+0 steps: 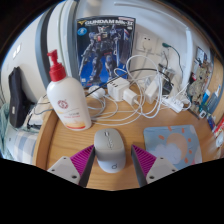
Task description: Arrange mouse
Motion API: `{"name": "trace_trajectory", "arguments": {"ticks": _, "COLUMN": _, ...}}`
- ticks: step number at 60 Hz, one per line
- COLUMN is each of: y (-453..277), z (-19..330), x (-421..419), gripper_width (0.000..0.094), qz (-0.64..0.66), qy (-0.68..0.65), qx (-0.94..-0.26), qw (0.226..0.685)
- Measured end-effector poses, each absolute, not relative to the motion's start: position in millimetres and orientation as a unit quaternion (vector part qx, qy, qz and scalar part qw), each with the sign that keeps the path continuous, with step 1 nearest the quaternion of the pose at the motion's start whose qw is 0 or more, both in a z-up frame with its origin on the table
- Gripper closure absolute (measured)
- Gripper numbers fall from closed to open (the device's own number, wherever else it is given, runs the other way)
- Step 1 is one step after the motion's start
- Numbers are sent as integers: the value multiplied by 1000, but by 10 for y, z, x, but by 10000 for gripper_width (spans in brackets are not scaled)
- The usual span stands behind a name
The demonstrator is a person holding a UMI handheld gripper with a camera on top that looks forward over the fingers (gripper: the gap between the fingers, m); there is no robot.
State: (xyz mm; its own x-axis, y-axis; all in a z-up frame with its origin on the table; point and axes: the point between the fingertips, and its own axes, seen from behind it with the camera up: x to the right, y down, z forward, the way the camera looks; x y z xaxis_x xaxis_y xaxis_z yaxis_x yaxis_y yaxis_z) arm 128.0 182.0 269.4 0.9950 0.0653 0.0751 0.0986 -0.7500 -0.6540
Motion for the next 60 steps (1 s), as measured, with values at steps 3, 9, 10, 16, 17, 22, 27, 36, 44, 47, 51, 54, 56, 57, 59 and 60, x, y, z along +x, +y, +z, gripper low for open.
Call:
{"name": "trace_trajectory", "arguments": {"ticks": 3, "y": 1947, "z": 2784, "x": 1406, "gripper_width": 245, "qz": -26, "qy": -33, "qx": -937, "qw": 348}}
{"name": "trace_trajectory", "arguments": {"ticks": 9, "y": 2056, "z": 2803, "x": 1423, "gripper_width": 279, "qz": -15, "qy": -11, "qx": -939, "qw": 344}}
{"name": "trace_trajectory", "arguments": {"ticks": 10, "y": 2087, "z": 2846, "x": 1444, "gripper_width": 290, "qz": -13, "qy": -7, "qx": -939, "qw": 344}}
{"name": "trace_trajectory", "arguments": {"ticks": 16, "y": 2178, "z": 2678, "x": 1450, "gripper_width": 377, "qz": -18, "qy": 0, "qx": -938, "qw": 346}}
{"name": "trace_trajectory", "arguments": {"ticks": 17, "y": 2238, "z": 2766, "x": 1473, "gripper_width": 401, "qz": -17, "qy": 2, "qx": -938, "qw": 347}}
{"name": "trace_trajectory", "arguments": {"ticks": 22, "y": 2231, "z": 2671, "x": 1410, "gripper_width": 444, "qz": -18, "qy": 6, "qx": -938, "qw": 347}}
{"name": "trace_trajectory", "arguments": {"ticks": 27, "y": 2121, "z": 2633, "x": 1390, "gripper_width": 522, "qz": -17, "qy": 12, "qx": -934, "qw": 356}}
{"name": "trace_trajectory", "arguments": {"ticks": 36, "y": 2103, "z": 2628, "x": 1385, "gripper_width": 601, "qz": -9, "qy": 0, "qx": -936, "qw": 352}}
{"name": "trace_trajectory", "arguments": {"ticks": 44, "y": 2070, "z": 2668, "x": 1388, "gripper_width": 600, "qz": 0, "qy": -21, "qx": -936, "qw": 351}}
{"name": "trace_trajectory", "arguments": {"ticks": 47, "y": 2041, "z": 2810, "x": 1418, "gripper_width": 600, "qz": 0, "qy": -29, "qx": -934, "qw": 355}}
{"name": "trace_trajectory", "arguments": {"ticks": 51, "y": 2218, "z": 2985, "x": 1391, "gripper_width": 602, "qz": 1, "qy": -38, "qx": -930, "qw": 366}}
{"name": "trace_trajectory", "arguments": {"ticks": 54, "y": 1983, "z": 3252, "x": 1491, "gripper_width": 599, "qz": 5, "qy": -45, "qx": -921, "qw": 387}}
{"name": "trace_trajectory", "arguments": {"ticks": 56, "y": 2009, "z": 3449, "x": 1522, "gripper_width": 599, "qz": 5, "qy": -48, "qx": -915, "qw": 401}}
{"name": "trace_trajectory", "arguments": {"ticks": 57, "y": 2073, "z": 3596, "x": 1536, "gripper_width": 598, "qz": 4, "qy": -50, "qx": -912, "qw": 407}}
{"name": "trace_trajectory", "arguments": {"ticks": 59, "y": 1987, "z": 3821, "x": 1661, "gripper_width": 598, "qz": 2, "qy": -58, "qx": -905, "qw": 422}}
{"name": "trace_trajectory", "arguments": {"ticks": 60, "y": 2019, "z": 3946, "x": 1697, "gripper_width": 600, "qz": -1, "qy": -62, "qx": -901, "qw": 430}}
